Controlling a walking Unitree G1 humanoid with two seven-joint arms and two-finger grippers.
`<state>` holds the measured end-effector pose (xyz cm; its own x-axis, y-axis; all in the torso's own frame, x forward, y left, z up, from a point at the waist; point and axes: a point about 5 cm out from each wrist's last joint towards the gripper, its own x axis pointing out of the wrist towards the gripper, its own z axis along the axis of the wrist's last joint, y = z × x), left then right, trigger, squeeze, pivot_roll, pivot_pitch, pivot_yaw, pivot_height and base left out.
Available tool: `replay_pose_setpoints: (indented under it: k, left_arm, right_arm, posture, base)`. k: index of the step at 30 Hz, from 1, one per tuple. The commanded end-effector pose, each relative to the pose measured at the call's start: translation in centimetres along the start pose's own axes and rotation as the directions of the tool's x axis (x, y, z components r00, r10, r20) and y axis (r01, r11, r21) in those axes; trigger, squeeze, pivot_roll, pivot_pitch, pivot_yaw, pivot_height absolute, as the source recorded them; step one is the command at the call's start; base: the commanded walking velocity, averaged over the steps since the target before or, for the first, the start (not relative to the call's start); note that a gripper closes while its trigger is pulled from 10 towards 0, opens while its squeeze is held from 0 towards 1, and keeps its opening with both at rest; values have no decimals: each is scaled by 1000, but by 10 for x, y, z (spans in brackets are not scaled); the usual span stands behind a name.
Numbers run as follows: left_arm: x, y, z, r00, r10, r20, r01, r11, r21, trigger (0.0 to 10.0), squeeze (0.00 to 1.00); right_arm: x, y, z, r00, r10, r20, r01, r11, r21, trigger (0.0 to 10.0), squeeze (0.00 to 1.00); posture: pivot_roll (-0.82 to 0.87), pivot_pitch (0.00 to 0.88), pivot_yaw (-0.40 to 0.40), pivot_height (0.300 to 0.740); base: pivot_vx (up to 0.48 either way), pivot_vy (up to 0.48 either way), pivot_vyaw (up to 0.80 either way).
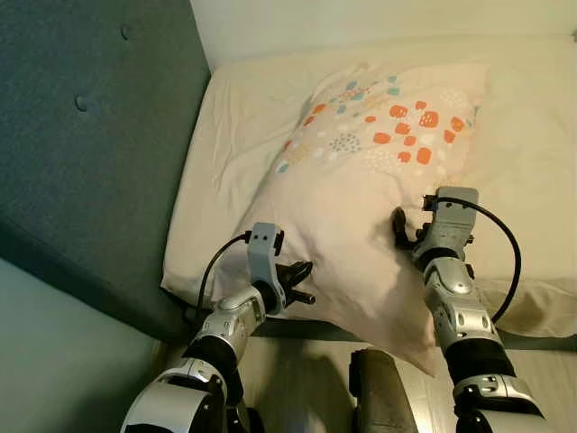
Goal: Clean up the room
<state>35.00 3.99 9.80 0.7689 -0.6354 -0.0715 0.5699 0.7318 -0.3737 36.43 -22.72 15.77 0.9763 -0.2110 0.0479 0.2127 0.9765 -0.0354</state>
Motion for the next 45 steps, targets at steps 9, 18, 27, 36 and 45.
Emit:
replay_pose_setpoints:
  k: [9, 18, 27, 36, 45]
  left_arm:
    - [-48, 40, 4, 995, 56, 77, -53, 998, -39, 0, 0]
    - [-98, 83, -15, 922, 385, 35, -368, 901, -230, 10000, 1000]
    - [-81, 64, -47, 924, 375, -80, -372, 826, -423, 10000, 1000]
    - [-65, 45, -40, 959, 275, -62, -276, 874, -400, 10000, 1000]
    - [-58, 36, -48, 971, 224, -82, -237, 878, -416, 10000, 1000]
  right_arm:
    - [-5, -3, -8, 1000, -5, -28, 5, 1000, 0, 10000, 0]
    - [-18, 8, -20, 997, 43, -60, -43, 999, 5, 10000, 0]
    - [-34, 22, -24, 987, 161, -27, -163, 982, -98, 10000, 0]
    - [-68, -26, -35, 999, -51, -6, 50, 997, -57, 10000, 0]
    - [-101, -11, -34, 883, 452, -125, -453, 891, 22, 10000, 0]
  posture:
    - [-123, 293, 122, 598]
    - [-115, 232, 87, 598]
    - [-129, 223, 72, 598]
    - [-138, 219, 80, 598]
    - [-153, 246, 103, 598]
  base:
    - [0, 0, 0]
    - [0, 0, 0]
    - [0, 0, 0]
    - [0, 0, 0]
    - [0, 0, 0]
